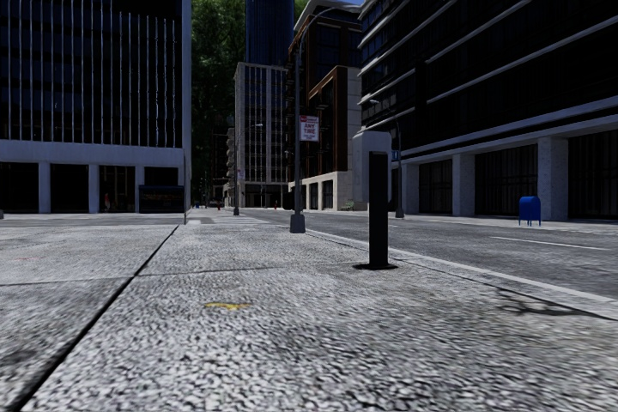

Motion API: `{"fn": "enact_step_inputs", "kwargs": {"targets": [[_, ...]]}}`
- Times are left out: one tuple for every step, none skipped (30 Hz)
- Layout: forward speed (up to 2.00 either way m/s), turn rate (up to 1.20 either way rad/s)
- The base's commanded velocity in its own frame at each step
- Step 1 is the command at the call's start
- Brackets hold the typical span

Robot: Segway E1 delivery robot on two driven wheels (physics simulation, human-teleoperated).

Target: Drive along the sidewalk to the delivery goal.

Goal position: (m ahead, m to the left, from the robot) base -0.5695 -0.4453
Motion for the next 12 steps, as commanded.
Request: {"fn": "enact_step_inputs", "kwargs": {"targets": [[0.00,0.00],[0.00,0.00],[0.00,0.00],[0.00,0.00],[0.00,0.00],[0.00,0.00],[0.00,0.00],[0.00,0.00],[0.00,0.00],[0.00,0.00],[0.00,0.00],[0.00,0.00]]}}
